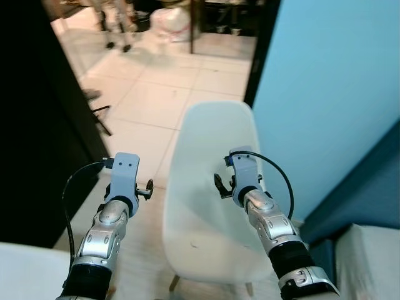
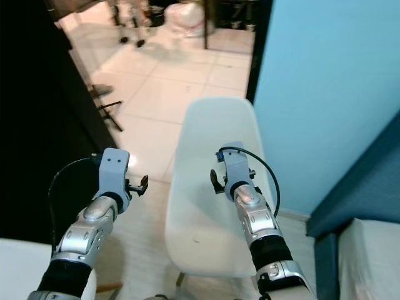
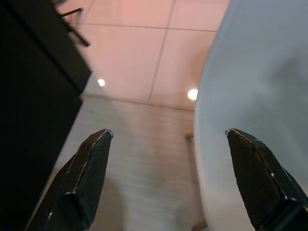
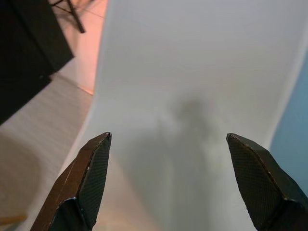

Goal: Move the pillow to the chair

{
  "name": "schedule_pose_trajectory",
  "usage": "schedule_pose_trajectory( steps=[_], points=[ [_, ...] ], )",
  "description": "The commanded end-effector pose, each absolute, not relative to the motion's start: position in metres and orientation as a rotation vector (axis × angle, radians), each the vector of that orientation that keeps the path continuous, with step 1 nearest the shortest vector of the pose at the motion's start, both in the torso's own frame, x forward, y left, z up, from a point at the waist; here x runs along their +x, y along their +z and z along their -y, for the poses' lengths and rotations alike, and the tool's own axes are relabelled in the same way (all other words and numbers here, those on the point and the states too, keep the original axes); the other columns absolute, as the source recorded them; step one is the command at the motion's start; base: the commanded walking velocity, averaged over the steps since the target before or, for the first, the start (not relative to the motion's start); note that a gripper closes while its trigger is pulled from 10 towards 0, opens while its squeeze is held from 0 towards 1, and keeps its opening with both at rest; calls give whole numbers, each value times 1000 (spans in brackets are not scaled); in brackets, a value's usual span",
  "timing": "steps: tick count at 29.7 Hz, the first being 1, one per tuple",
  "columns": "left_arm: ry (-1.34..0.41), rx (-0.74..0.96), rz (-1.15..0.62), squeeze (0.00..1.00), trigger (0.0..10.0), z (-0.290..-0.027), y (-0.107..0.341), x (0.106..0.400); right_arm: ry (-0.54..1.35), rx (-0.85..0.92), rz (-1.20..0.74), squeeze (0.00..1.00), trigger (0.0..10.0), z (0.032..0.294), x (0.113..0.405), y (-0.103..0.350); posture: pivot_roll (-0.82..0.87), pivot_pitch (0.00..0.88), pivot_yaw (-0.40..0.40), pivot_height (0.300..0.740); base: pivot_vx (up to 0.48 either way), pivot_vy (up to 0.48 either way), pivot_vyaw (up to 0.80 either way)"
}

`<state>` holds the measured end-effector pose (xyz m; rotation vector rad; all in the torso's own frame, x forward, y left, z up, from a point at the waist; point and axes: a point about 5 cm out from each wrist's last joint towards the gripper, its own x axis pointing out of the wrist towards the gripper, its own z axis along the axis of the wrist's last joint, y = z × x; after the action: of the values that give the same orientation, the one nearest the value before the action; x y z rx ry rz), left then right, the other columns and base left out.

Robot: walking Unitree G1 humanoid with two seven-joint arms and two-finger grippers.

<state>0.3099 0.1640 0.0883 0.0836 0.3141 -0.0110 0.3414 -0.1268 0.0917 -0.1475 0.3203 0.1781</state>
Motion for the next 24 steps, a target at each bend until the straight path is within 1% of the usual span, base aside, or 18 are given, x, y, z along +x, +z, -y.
schedule_pose_trajectory(
  steps=[1, 24],
  points=[
    [-19, 94, -332, 0, 10000, -162, 84, 306, 151, -139, -343, 0, 10000, 135, 339, 88, 39, 97, 41, 740, 0, 0, 0],
    [-8, 65, -327, 0, 10000, -163, 86, 307, 139, -130, -326, 0, 10000, 135, 341, 91, 38, 104, 41, 740, 0, 0, 0]
  ],
)
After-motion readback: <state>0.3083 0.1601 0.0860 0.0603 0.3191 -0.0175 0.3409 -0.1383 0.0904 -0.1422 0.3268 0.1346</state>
